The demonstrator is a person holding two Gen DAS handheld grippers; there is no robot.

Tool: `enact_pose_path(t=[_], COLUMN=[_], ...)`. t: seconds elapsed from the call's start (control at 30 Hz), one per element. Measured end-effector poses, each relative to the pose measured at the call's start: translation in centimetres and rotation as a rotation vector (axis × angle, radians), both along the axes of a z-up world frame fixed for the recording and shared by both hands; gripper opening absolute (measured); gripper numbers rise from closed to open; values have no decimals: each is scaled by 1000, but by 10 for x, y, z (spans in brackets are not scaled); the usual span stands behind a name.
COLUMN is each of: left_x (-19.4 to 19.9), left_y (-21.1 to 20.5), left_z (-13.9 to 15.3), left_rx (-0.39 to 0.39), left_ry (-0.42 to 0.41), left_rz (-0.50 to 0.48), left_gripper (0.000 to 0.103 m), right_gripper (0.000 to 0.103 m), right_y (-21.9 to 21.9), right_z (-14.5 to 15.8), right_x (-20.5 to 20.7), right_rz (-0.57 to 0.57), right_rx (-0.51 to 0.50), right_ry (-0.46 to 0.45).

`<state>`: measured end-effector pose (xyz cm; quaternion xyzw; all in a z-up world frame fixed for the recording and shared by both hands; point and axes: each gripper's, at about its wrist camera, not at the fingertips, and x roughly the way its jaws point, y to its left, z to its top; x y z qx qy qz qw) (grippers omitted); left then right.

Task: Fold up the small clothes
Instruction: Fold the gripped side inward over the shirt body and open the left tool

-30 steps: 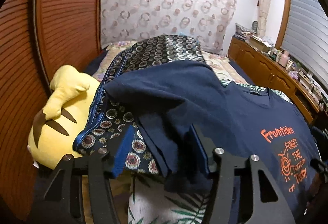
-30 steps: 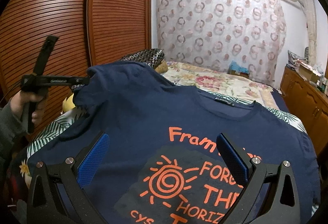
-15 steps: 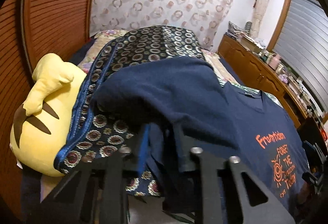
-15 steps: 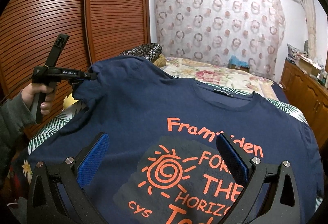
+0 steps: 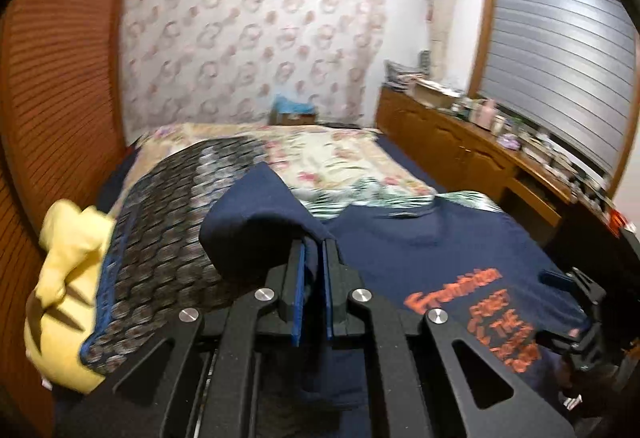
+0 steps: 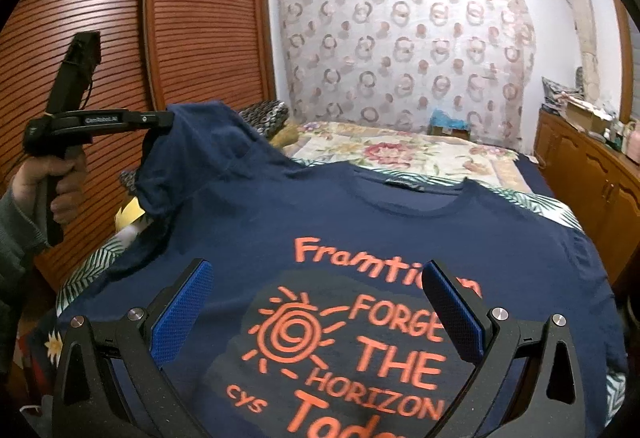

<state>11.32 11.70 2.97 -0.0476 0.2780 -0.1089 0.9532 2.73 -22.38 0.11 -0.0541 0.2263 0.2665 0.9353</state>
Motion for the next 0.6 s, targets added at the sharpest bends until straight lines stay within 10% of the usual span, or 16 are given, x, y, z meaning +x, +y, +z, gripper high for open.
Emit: enact_pose_path(t=[0.3, 0.6], left_x=[14, -10], left_y=[-78, -90], left_z=[-9, -18], left_rx=[52, 42], left_ry=[41, 23], left_rz=[-139, -135], left_gripper=[10, 48], right_gripper=[103, 103], right_y=[-15, -4], right_z=[-2, 1], right_x=[-2, 1], right_rz=[-79, -107], right_rx=[25, 34], right_ry=[15, 36])
